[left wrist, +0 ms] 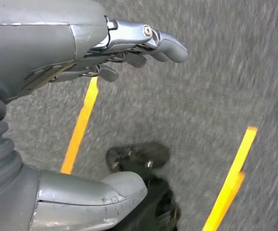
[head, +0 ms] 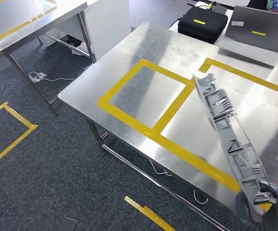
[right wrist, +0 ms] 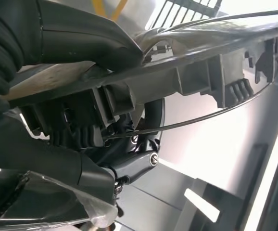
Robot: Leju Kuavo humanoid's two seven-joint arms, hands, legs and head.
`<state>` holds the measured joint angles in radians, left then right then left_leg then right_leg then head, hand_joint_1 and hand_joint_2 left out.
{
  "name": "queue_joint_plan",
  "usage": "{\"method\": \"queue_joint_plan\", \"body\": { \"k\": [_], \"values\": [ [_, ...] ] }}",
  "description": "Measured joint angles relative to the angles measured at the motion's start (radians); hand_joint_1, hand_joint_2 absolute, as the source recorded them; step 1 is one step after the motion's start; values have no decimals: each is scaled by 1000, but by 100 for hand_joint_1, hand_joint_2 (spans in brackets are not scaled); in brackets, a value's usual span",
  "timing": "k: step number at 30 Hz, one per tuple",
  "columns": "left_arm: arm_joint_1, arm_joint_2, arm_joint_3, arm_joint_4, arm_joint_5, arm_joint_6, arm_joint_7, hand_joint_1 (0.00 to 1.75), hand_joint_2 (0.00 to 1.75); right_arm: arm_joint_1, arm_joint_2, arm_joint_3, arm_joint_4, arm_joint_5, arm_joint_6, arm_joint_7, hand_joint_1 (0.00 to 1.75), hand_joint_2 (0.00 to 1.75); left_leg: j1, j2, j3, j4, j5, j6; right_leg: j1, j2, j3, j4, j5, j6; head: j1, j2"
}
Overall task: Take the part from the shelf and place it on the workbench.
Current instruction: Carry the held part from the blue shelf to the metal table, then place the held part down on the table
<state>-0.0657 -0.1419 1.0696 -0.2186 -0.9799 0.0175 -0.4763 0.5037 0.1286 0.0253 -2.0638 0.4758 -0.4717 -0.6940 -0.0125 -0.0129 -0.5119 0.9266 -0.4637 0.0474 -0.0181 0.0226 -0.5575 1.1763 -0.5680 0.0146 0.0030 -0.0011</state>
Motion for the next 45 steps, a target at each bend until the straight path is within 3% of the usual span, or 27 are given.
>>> {"method": "queue_joint_plan", "body": {
  "k": [2,3,4,5,6,8,9,10,12,13,14,16,17,18,19,21,22,24,28,35,41,43,45],
  "values": [
    [3,-3,4,0,-1,-3,0,0,175,4,0,-2,13,32,6,0,175,175,1,8,39,-9,-24,-4,0,-8,-82,50,-73,5,0,0],
    [4,-4,5,0,-1,-6,-1,0,175,7,0,-3,20,47,5,1,175,175,3,9,61,-10,-39,-7,-2,-10,-106,40,-106,12,0,0],
    [4,-5,6,0,-1,-9,-2,0,175,8,0,-6,26,60,3,1,175,175,5,10,84,-10,-55,-10,-4,-13,-119,10,-116,19,1,0],
    [4,-5,7,0,-1,-13,-3,0,175,8,0,-8,31,70,-1,2,175,175,7,10,106,-8,-74,-15,-9,-18,-124,-36,-84,27,1,0],
    [5,-4,8,0,-1,-15,-5,0,175,9,1,-9,35,79,-5,2,175,175,7,11,128,-5,-94,-21,-12,-30,-124,-81,-8,34,2,0],
    [5,-3,11,0,-1,-16,-7,0,175,7,3,-10,42,92,-15,1,175,175,6,14,149,8,-132,-34,-9,-45,-120,-131,115,26,2,0],
    [4,-2,12,0,-1,-16,-8,0,175,6,4,-11,44,96,-20,1,175,175,7,16,153,15,-143,-39,-5,-47,-119,-131,142,15,1,0],
    [1,-2,12,0,-1,-16,-9,0,175,6,7,-12,45,98,-24,1,175,175,8,17,150,24,-146,-45,-2,-40,-115,-127,132,2,-1,0],
    [-4,-3,12,0,-3,-17,-10,0,175,9,12,-17,45,102,-29,2,175,175,12,18,131,72,-137,-55,-3,-30,-105,-126,123,-11,-3,0],
    [-6,-4,12,0,-4,-17,-11,0,175,9,14,-19,45,105,-32,2,175,175,14,18,104,122,-138,-59,-4,-27,-98,-128,118,-16,-4,0],
    [-7,-5,12,0,-5,-17,-11,0,175,9,16,-21,45,107,-35,1,175,175,15,18,68,185,-153,-63,-4,-25,-91,-129,112,-20,-5,0],
    [-8,-7,12,0,-7,-17,-11,0,175,8,18,-24,45,112,-40,1,175,175,15,17,-17,310,-217,-65,-2,-21,-78,-130,99,-26,-6,0],
    [-7,-8,12,0,-8,-17,-11,0,175,9,19,-24,45,114,-42,1,175,175,15,17,-52,348,-241,-64,0,-18,-71,-130,93,-27,-6,0],
    [-6,-8,12,0,-9,-17,-11,0,175,9,19,-25,45,116,-43,1,175,175,15,17,-75,358,-243,-61,2,-15,-64,-130,87,-28,-6,0],
    [-5,-7,12,0,-10,-17,-11,0,175,10,20,-25,45,117,-45,1,175,175,13,17,-82,336,-216,-57,4,-12,-56,-130,83,-28,-6,0],
    [-5,-5,12,0,-12,-17,-11,0,175,10,21,-25,45,118,-47,1,175,175,5,17,-65,220,-117,-41,6,-9,-45,-131,76,-28,-6,0],
    [-5,-4,12,0,-12,-17,-11,0,175,10,22,-25,46,118,-49,1,175,175,0,16,-54,164,-83,-32,6,-7,-41,-132,74,-26,-5,0],
    [-5,-1,12,0,-13,-17,-11,0,175,11,23,-25,46,119,-51,1,175,175,-8,15,-41,103,-55,-22,6,-6,-41,-132,71,-19,-6,0],
    [-4,-3,12,0,-14,-18,-11,0,175,12,24,-25,47,120,-54,1,175,175,-6,11,-38,91,-46,-44,8,-8,-38,-137,66,-16,-6,0],
    [-4,-4,13,0,-16,-25,-12,0,175,11,24,-25,47,125,-62,3,175,175,-9,11,-39,94,-46,-29,4,-8,-30,-153,76,3,-6,0],
    [-4,-3,18,0,-15,-25,-12,0,175,6,24,-56,61,96,-37,84,175,175,-12,12,-36,86,-39,-5,-2,-9,-29,-157,76,22,-6,0],
    [-4,-5,20,0,-16,-24,-12,0,175,2,24,-88,70,78,-13,100,175,175,-5,14,-33,74,-30,5,-1,-11,-54,-106,40,27,-4,0],
    [-3,-6,21,0,-17,-24,-12,0,175,-7,25,-123,78,68,18,102,175,175,-3,17,-34,72,-28,8,-2,-13,-110,17,-23,29,-3,0]
  ]
}}
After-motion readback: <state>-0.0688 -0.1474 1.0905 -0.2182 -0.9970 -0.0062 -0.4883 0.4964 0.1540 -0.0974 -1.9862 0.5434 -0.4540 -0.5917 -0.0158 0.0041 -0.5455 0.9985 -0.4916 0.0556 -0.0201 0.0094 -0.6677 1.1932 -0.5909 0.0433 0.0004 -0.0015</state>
